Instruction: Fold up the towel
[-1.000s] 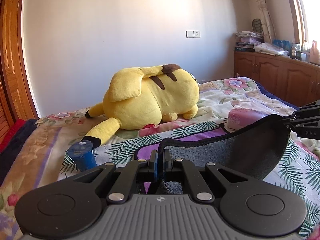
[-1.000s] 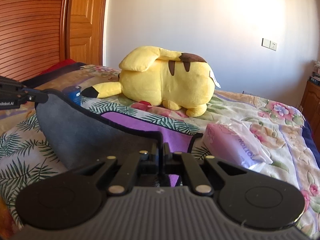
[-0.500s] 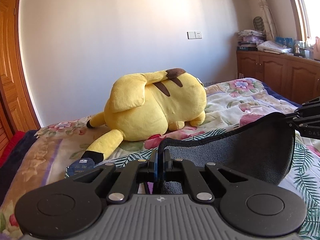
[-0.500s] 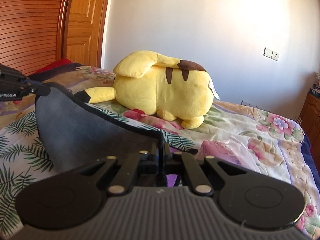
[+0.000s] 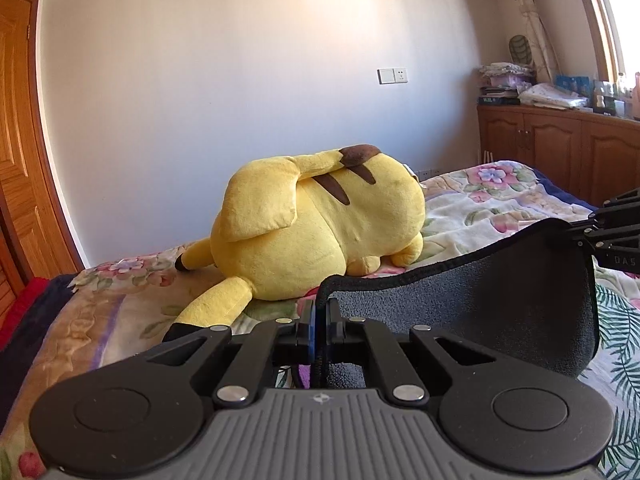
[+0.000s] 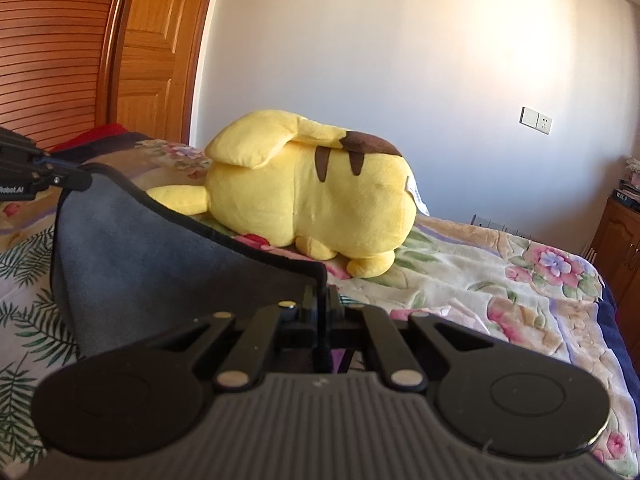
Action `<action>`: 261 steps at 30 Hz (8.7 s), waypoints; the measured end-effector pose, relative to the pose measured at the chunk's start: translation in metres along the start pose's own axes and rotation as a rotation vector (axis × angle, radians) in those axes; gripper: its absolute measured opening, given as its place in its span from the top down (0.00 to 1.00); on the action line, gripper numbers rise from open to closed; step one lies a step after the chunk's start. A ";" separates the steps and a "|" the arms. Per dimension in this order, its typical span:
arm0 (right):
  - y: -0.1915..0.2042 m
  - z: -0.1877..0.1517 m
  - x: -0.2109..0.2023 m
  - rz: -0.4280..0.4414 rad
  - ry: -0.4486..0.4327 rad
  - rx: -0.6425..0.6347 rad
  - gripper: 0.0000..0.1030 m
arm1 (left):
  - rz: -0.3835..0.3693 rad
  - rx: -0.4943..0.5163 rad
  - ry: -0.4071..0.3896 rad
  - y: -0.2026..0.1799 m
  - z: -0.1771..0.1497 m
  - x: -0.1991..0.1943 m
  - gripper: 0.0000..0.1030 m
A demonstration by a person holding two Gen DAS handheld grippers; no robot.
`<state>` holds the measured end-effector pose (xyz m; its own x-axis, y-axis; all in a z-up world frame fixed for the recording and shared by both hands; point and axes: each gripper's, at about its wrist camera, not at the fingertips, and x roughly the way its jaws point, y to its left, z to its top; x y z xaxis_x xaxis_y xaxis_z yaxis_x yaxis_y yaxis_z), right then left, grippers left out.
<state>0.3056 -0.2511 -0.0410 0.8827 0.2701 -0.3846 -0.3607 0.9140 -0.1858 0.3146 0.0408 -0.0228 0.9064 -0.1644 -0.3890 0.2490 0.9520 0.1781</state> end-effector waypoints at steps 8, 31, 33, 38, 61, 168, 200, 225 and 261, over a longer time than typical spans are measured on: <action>-0.007 -0.002 0.017 -0.003 0.000 0.008 0.96 | 0.015 -0.002 0.000 0.005 0.001 0.018 1.00; -0.009 -0.034 0.092 0.012 0.079 -0.022 0.96 | 0.038 -0.012 0.088 0.011 -0.048 0.108 1.00; -0.009 -0.038 0.097 0.015 0.093 -0.028 0.96 | 0.041 -0.013 0.100 0.012 -0.052 0.114 1.00; -0.009 -0.044 0.106 0.013 0.110 -0.032 0.96 | 0.047 -0.015 0.117 0.011 -0.058 0.123 1.00; -0.007 -0.025 0.059 0.067 0.176 0.081 0.51 | 0.008 -0.066 0.133 -0.012 -0.036 0.064 0.32; 0.078 -0.060 -0.240 -0.078 0.071 0.270 0.00 | 0.075 -0.187 0.126 -0.104 -0.074 -0.259 0.16; 0.076 -0.090 -0.236 -0.097 0.059 0.312 0.00 | 0.130 -0.174 0.037 -0.106 -0.095 -0.262 0.16; 0.074 -0.088 -0.242 -0.129 -0.021 0.294 0.00 | 0.142 -0.196 -0.071 -0.102 -0.088 -0.279 0.16; 0.072 -0.088 -0.251 -0.150 -0.086 0.304 0.00 | 0.153 -0.174 -0.074 -0.103 -0.091 -0.279 0.16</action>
<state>0.0315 -0.2802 -0.0372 0.9458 0.1387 -0.2938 -0.1302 0.9903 0.0484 0.0048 0.0123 -0.0146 0.9533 -0.0268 -0.3007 0.0497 0.9964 0.0687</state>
